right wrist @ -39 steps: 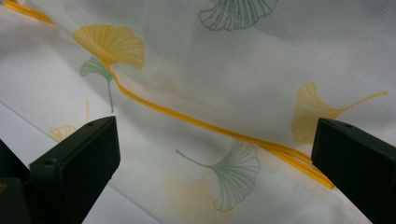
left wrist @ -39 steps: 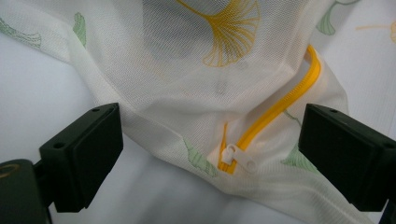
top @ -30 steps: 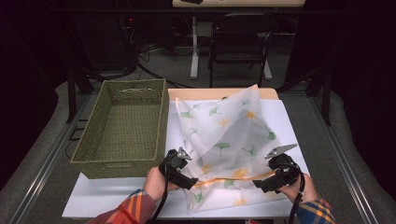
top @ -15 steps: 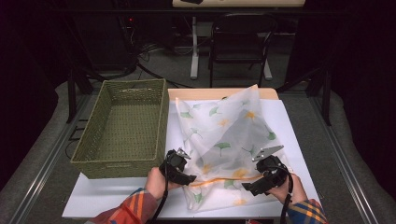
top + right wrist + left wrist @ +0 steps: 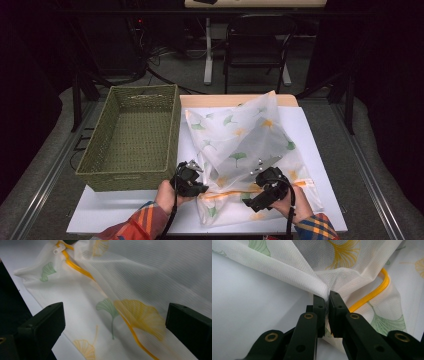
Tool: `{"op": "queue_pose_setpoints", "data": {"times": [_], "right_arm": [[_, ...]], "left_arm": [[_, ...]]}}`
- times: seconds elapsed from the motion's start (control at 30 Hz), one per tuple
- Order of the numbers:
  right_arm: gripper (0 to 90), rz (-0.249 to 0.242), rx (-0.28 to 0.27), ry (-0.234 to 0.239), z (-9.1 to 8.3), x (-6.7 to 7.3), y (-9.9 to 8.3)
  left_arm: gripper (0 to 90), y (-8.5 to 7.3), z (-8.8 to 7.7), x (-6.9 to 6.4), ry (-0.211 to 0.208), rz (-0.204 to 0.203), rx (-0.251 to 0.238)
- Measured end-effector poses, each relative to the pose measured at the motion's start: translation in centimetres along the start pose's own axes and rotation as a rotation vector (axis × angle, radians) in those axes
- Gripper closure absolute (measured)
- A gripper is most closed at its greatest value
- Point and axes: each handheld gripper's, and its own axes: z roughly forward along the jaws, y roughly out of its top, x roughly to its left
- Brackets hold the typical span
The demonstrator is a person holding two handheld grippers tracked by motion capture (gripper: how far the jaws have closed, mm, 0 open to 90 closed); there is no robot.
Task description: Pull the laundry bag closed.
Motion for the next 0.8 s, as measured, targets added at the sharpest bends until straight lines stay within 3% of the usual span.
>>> {"op": "queue_pose_setpoints", "data": {"times": [0.5,0.6,0.7,0.8], "right_arm": [[3.5,-0.075,0.007,0.086,2.5,3.0,3.3],[3.6,-0.093,0.012,0.103,3.1,3.8,3.9],[7.1,-0.098,0.011,0.111,3.5,4.2,4.2],[15.3,-0.113,0.004,0.111,3.7,4.7,4.4]], "left_arm": [[84.8,0.0,-0.6,0.0,-0.016,-0.009,-0.032],[76.8,-0.3,-0.4,0.2,-0.021,-0.020,-0.001],[76.9,-0.9,-0.3,0.4,-0.024,-0.031,0.013],[83.1,-1.1,-0.4,0.6,-0.034,-0.040,0.007]]}}
